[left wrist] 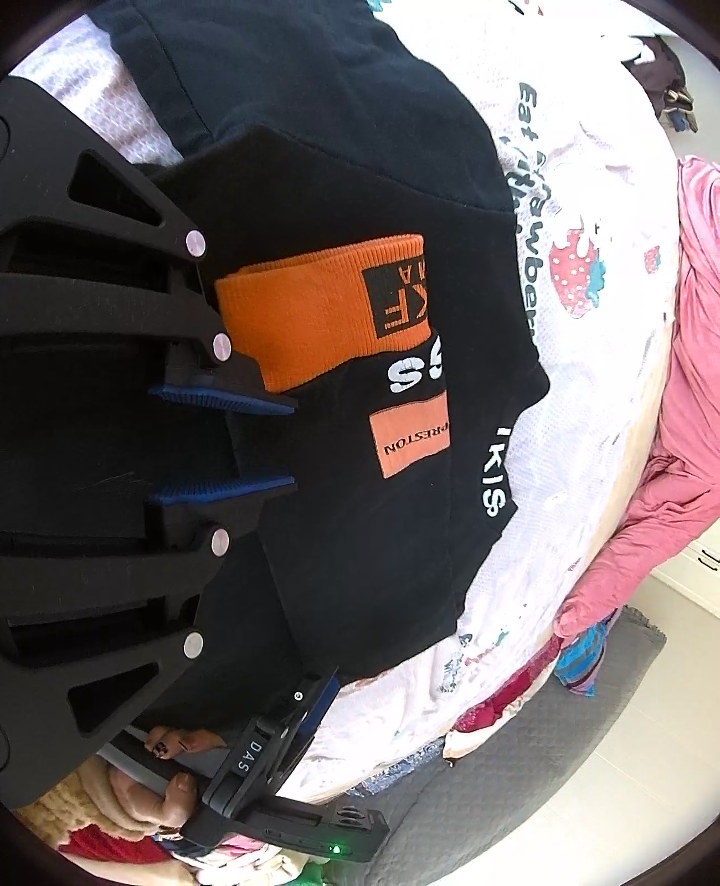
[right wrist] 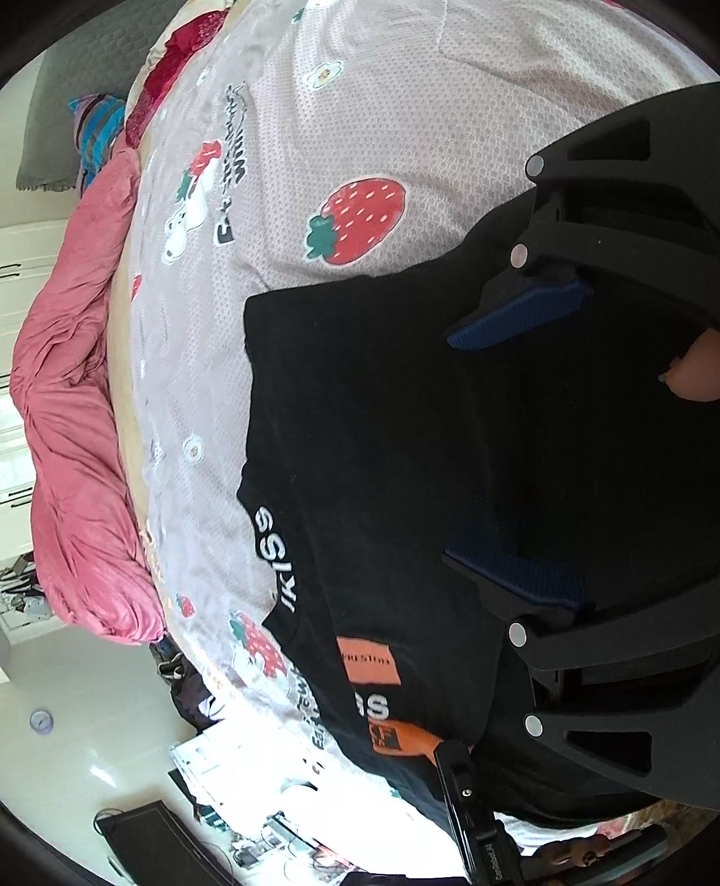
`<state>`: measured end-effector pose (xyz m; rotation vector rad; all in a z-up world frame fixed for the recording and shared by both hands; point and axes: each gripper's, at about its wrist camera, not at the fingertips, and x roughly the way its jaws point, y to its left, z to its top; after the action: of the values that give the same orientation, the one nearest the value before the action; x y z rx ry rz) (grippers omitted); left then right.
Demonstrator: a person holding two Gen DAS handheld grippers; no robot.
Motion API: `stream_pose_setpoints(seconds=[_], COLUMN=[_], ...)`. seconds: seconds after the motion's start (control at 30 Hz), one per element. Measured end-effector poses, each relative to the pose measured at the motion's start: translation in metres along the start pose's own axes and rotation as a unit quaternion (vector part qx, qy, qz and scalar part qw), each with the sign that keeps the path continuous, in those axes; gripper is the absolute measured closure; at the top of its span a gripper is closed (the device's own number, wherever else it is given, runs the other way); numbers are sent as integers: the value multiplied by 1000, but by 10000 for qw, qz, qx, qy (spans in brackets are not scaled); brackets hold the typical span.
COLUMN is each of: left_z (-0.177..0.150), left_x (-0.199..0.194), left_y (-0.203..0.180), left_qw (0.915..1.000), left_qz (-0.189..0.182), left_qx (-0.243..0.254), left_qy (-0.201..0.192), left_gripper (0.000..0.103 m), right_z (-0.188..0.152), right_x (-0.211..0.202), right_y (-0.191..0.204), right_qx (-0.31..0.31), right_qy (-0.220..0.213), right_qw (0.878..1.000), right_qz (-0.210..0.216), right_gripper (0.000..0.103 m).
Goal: Fold small clothes
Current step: 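Lower the cuff onto the shirt body and open the left tool, then move the left tool to the other sleeve's orange cuff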
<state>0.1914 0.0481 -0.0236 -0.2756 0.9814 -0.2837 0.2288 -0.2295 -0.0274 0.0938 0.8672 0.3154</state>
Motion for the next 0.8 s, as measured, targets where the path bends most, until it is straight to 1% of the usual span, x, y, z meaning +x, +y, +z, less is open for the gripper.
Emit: stream_pose_setpoints(seconds=[0.03,0.07,0.2,0.23,0.33,0.43,0.47,0.53,0.6,0.63,0.7,0.8], left_z=[-1,-2,-8,-9,-12,-14,-14,-17,-19,-20,-23,-27], left_x=[-2,-4,-13,-14,-19,-25,-28,-33,-39,-41,-47,-55], left_y=[0,-1,0,1,3,6,7,9,11,12,14,16], left_qw=[10000,10000,9998,9998,9997,9994,9991,9988,9981,9976,9968,9951], left_qz=[25,67,125,116,123,172,183,230,326,378,449,601], left_qx=[8,17,-26,-43,-77,-127,-159,-189,-196,-203,-248,-272], left_qy=[-23,-47,-143,-151,-208,-287,-335,-400,-494,-535,-619,-742], left_gripper=[79,70,69,69,66,59,56,49,39,38,27,21], right_z=[0,0,2,2,2,2,2,2,2,2,2,1], right_x=[-1,-2,-5,-6,-9,-11,-11,-13,-15,-15,-17,-19], right_y=[1,3,8,10,12,15,16,18,21,23,28,34], right_qx=[-9,-6,-6,-28,-64,-65,-65,-79,-124,-149,-214,-304], right_qy=[-17,-29,-120,-151,-212,-244,-255,-289,-319,-330,-380,-434], right_qw=[10000,10000,9998,9997,9995,9994,9993,9991,9990,9989,9986,9981], right_qz=[34,78,184,197,210,252,265,296,297,297,288,305], right_gripper=[29,24,22,19,19,17,12,8,8,8,7,6])
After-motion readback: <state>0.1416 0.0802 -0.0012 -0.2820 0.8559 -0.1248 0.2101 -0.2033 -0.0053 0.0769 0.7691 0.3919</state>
